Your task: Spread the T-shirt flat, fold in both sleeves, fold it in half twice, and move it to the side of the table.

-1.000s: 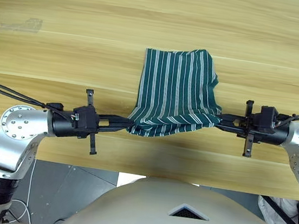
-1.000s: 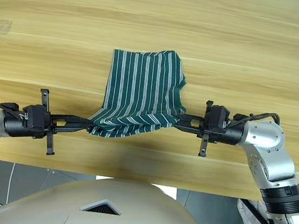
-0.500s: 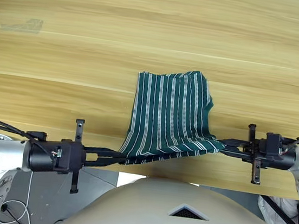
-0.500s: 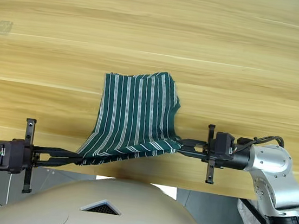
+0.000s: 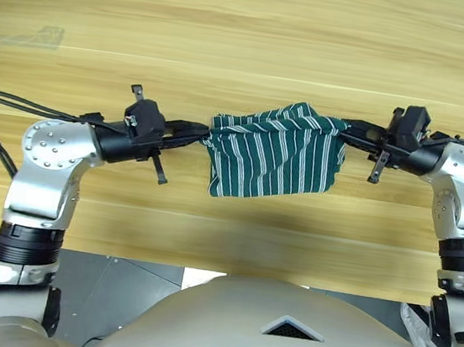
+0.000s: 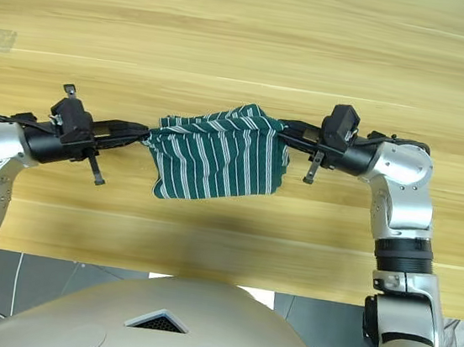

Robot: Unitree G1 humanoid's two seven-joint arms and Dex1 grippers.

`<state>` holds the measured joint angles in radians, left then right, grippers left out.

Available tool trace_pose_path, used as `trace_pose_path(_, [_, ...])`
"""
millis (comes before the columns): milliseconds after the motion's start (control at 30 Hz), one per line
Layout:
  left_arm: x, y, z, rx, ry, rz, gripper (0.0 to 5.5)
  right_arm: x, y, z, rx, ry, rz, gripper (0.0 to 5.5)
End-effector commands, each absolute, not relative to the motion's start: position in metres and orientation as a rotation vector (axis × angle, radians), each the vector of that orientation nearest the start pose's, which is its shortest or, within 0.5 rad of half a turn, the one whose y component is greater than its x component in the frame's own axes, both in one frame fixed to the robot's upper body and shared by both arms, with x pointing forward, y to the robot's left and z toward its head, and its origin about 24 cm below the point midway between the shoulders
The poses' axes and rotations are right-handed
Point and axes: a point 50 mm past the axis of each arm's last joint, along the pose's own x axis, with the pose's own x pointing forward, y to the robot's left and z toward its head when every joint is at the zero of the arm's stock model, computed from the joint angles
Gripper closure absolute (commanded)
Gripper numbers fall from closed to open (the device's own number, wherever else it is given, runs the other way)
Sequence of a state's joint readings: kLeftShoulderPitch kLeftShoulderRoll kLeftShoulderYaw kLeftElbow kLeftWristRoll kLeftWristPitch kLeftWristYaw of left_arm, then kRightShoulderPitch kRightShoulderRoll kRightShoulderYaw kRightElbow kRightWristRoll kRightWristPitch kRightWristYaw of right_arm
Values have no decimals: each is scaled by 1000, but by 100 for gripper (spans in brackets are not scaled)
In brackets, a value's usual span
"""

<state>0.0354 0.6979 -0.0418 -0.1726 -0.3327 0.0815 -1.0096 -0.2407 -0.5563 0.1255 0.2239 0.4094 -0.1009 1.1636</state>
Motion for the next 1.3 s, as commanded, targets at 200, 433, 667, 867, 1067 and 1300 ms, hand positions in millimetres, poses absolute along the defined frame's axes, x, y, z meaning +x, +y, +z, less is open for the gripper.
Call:
trace_pose_path(200, [251,201,75,350,139,-1030,546,296,-173,67,-225,21,1208,550])
trace_pose_path(433, [263,209,71,324,119,-938,546,319,-159,62,-242,16,1144,550])
trace_pose_path(667, [275,224,58,306,128,-719,493,336,-162,52,-273,65,969,455])
trace_pose_path(867, [283,223,47,259,107,-586,393,339,-172,53,-229,33,868,343])
trace_pose_path(1067, [290,224,53,187,3,-452,317,332,-170,45,-240,8,861,251])
trace_pose_path(1300, [280,250,137,241,-561,73,247,321,-130,56,-294,-177,1018,187])
